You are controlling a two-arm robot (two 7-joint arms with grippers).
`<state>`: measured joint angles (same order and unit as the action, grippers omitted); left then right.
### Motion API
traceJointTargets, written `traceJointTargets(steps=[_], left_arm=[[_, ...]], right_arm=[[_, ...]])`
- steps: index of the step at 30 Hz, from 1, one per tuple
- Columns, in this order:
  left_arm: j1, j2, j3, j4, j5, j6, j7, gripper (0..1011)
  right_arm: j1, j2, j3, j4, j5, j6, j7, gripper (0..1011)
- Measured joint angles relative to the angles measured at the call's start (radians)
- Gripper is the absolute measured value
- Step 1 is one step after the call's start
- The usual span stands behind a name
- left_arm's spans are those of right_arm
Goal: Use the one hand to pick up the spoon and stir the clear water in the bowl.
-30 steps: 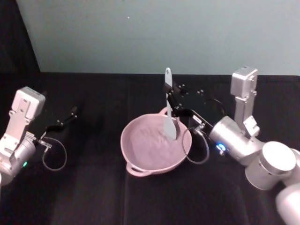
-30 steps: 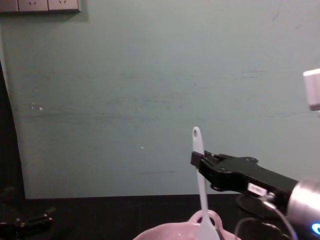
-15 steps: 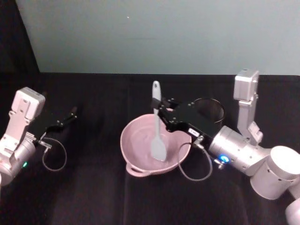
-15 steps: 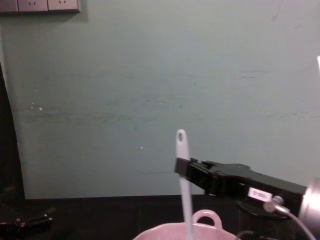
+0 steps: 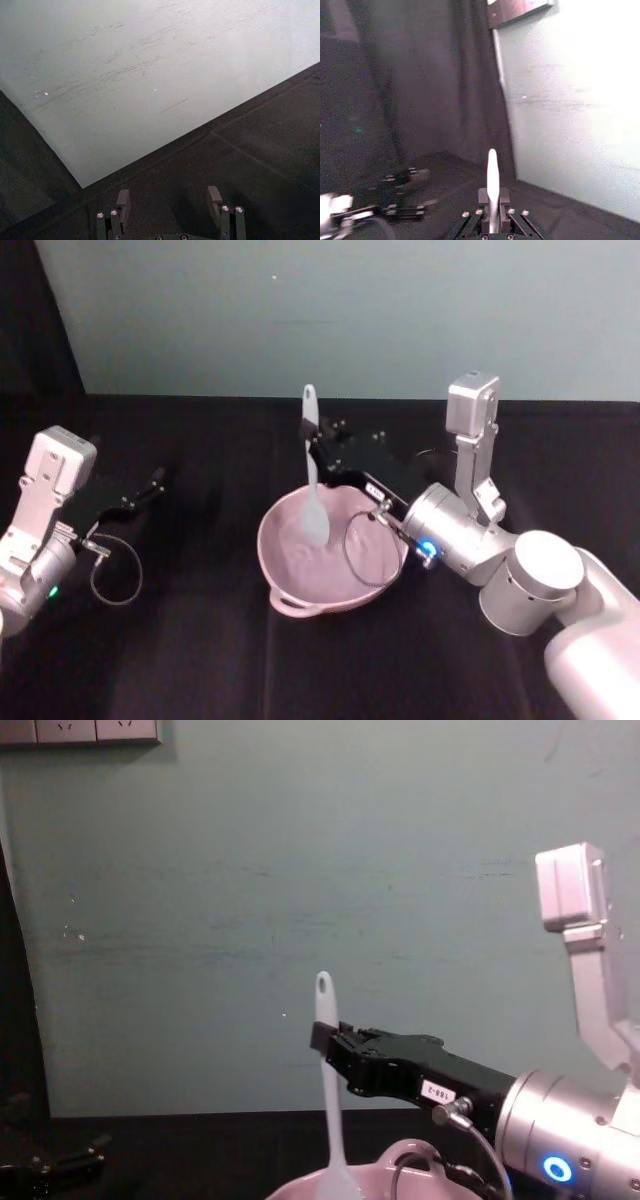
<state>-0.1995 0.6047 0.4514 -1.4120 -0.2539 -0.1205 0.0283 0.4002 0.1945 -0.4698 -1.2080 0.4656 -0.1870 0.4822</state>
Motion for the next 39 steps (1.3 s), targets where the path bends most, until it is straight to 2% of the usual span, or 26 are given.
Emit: traceJointTargets(steps=[1, 2, 5, 10, 13, 14, 17, 20, 21, 24, 27, 31, 33, 39], left_arm=[[0.0, 0.0, 0.0, 0.0, 0.0, 0.0, 0.0, 1011], [0.0, 0.0, 0.0, 0.0, 0.0, 0.0, 0.0, 1011], [0.0, 0.0, 0.0, 0.0, 0.0, 0.0, 0.0, 1011], [0.0, 0.0, 0.0, 0.0, 0.0, 0.0, 0.0, 1011], [0.0, 0.0, 0.0, 0.0, 0.0, 0.0, 0.0, 1011], [0.0, 0.0, 0.0, 0.0, 0.0, 0.0, 0.0, 1011], [0.0, 0.0, 0.0, 0.0, 0.0, 0.0, 0.0, 1011], [0.0, 0.0, 0.0, 0.0, 0.0, 0.0, 0.0, 1011], [0.0, 0.0, 0.0, 0.0, 0.0, 0.0, 0.0, 1011], [0.0, 0.0, 0.0, 0.0, 0.0, 0.0, 0.0, 1011], [0.0, 0.0, 0.0, 0.0, 0.0, 0.0, 0.0, 1011], [0.0, 0.0, 0.0, 0.0, 0.0, 0.0, 0.0, 1011], [0.0, 0.0, 0.0, 0.0, 0.0, 0.0, 0.0, 1011], [0.0, 0.0, 0.0, 0.0, 0.0, 0.0, 0.0, 1011]], right_arm=[[0.0, 0.0, 0.0, 0.0, 0.0, 0.0, 0.0, 118], [0.011, -0.008, 0.007, 0.023, -0.019, -0.028, -0.015, 118], [0.017, -0.009, 0.021, 0.039, -0.049, -0.065, -0.036, 119], [-0.001, 0.02, 0.044, 0.006, -0.07, -0.074, -0.046, 118], [-0.043, 0.063, 0.064, -0.063, -0.067, -0.043, -0.028, 118], [-0.043, 0.063, 0.064, -0.063, -0.067, -0.043, -0.028, 118], [-0.09, 0.103, 0.078, -0.133, -0.035, 0.014, 0.008, 118], [-0.125, 0.125, 0.081, -0.181, 0.0, 0.054, 0.039, 118], [-0.125, 0.125, 0.081, -0.181, 0.0, 0.054, 0.039, 118], [-0.151, 0.134, 0.07, -0.22, 0.042, 0.096, 0.065, 118], [-0.155, 0.132, 0.056, -0.228, 0.056, 0.106, 0.074, 118], [-0.138, 0.103, 0.029, -0.213, 0.066, 0.112, 0.071, 118], [-0.114, 0.075, 0.011, -0.176, 0.046, 0.077, 0.053, 118], [-0.062, 0.019, 0.0, -0.072, -0.031, -0.023, 0.002, 118]])
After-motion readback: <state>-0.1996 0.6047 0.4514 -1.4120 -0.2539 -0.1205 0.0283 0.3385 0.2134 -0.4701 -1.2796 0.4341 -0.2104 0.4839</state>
